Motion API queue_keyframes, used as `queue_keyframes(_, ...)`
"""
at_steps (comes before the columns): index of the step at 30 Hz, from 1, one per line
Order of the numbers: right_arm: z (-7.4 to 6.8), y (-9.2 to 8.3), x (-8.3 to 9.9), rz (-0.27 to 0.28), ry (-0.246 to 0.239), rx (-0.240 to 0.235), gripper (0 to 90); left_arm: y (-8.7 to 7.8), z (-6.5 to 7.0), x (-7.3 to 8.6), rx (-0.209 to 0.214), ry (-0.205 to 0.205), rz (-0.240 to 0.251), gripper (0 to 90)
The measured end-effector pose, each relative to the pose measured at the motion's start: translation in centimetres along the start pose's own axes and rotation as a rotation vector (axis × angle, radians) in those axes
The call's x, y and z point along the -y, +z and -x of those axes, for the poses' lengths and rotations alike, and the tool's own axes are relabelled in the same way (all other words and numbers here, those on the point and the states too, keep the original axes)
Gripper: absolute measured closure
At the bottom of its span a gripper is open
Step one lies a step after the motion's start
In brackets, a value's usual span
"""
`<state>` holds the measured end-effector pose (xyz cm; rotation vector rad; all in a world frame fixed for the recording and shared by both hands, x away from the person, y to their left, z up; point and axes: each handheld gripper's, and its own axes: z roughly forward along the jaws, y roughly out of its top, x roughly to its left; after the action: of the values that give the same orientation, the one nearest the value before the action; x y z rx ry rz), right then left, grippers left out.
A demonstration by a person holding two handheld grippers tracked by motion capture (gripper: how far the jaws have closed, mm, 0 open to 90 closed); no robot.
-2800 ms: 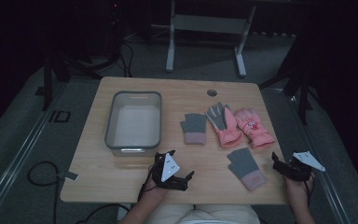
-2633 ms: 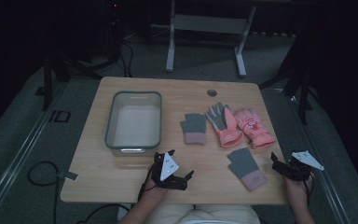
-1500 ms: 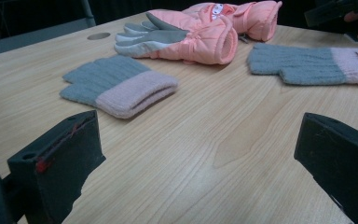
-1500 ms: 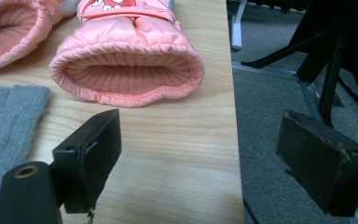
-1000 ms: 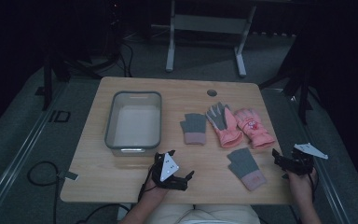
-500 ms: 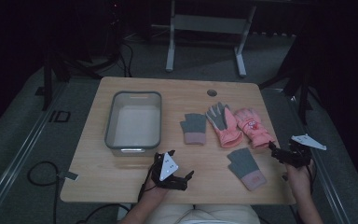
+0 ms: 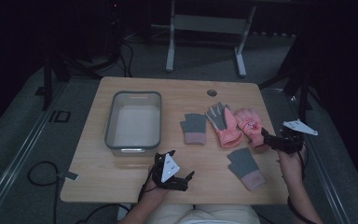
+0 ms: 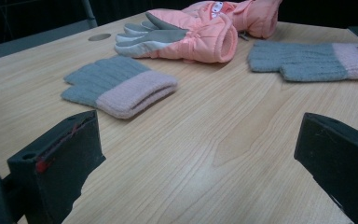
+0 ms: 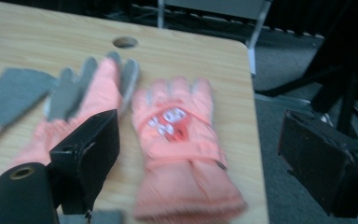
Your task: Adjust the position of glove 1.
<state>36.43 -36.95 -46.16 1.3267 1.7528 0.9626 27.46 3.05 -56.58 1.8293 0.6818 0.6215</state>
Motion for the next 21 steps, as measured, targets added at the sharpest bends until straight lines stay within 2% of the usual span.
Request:
queue_keyframes(7, -1.7, 0.4, -2.0, 0.033, -0.043, -0.003, 14.1, 0.0, 0.0, 0.0, 0.000, 0.000, -0.001, 0.1)
queue_keyframes(13, -2.8, 0.9, -3.0, 0.029, -0.051, -0.056, 15.4, 0.0, 0.0, 0.0, 0.001, -0.002, -0.004, 0.1)
queue_keyframes(15, -3.3, 1.0, -3.3, 0.026, -0.044, -0.101, 15.1, 0.0, 0.0, 0.0, 0.002, -0.001, -0.003, 0.1)
queue_keyframes(17, -4.3, 1.4, -3.5, 0.033, -0.094, -0.152, 14.9, 0.0, 0.0, 0.0, 0.004, -0.001, -0.001, 0.1)
queue_keyframes(19, -4.9, 1.8, -3.6, 0.035, -0.110, -0.189, 13.8, 0.0, 0.0, 0.0, 0.006, -0.002, -0.001, 0.1)
queue_keyframes(20, -4.9, 1.8, -3.6, 0.035, -0.110, -0.189, 13.8, 0.0, 0.0, 0.0, 0.006, -0.002, -0.001, 0.1)
queue_keyframes(21, -5.6, 2.1, -3.8, 0.033, -0.128, -0.220, 13.4, 0.0, 0.0, 0.0, 0.006, -0.001, -0.001, 0.1)
